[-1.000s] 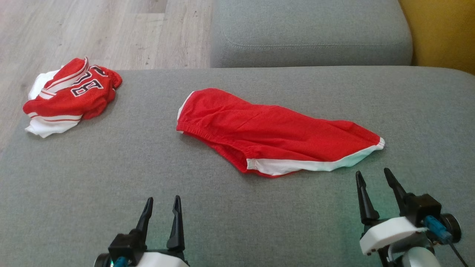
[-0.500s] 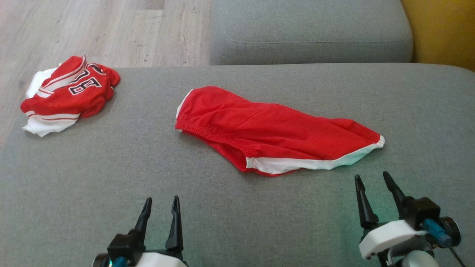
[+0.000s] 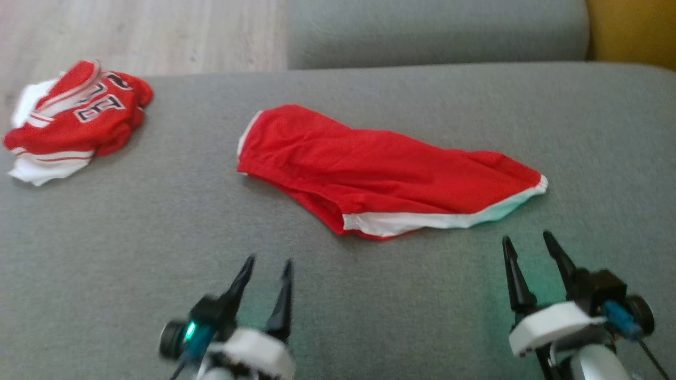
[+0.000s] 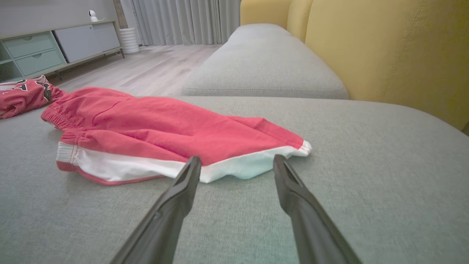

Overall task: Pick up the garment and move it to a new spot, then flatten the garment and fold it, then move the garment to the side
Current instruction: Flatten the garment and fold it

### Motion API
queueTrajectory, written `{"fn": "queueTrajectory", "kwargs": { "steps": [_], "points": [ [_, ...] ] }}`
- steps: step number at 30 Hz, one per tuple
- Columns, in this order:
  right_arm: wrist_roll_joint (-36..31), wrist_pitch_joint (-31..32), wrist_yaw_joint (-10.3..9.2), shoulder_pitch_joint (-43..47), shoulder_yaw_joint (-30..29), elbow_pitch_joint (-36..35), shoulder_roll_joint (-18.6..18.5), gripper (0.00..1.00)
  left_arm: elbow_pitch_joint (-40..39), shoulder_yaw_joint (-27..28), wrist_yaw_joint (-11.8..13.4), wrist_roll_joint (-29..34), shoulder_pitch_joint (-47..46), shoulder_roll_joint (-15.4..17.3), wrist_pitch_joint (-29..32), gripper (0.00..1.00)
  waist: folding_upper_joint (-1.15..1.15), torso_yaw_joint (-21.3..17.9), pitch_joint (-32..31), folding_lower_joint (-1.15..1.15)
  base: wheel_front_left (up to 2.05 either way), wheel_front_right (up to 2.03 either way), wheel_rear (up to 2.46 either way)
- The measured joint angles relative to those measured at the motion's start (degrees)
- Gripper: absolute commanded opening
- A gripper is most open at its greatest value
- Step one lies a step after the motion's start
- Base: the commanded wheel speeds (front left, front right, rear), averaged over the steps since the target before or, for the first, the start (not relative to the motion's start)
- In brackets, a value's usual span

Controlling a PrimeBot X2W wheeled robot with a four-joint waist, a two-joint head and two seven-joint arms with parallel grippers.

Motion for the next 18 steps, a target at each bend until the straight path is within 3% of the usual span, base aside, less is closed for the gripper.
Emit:
{"fn": "queueTrajectory", "kwargs": {
  "steps": [7,17,18],
  "points": [
    [0.0,0.6,0.0,-4.1,1.0,-1.3,0.0,1.0,2.6,-5.5,-3.9,1.0,-10.1,-0.7,6.7,1.0,0.0,-3.2,4.2,0.01,0.0,0.0,0.0],
    [0.1,0.4,0.0,-6.5,1.6,-1.4,0.0,1.0,9.5,-5.9,-4.4,0.4,-17.8,-1.4,9.3,1.0,0.0,-9.5,9.9,0.01,0.0,0.0,0.0],
    [0.3,0.0,0.0,-6.7,1.5,-1.3,0.0,1.0,10.3,-5.9,-4.4,-0.1,-18.4,-1.5,9.8,0.84,0.0,-10.2,10.5,0.01,0.0,0.0,0.0]
  ]
}}
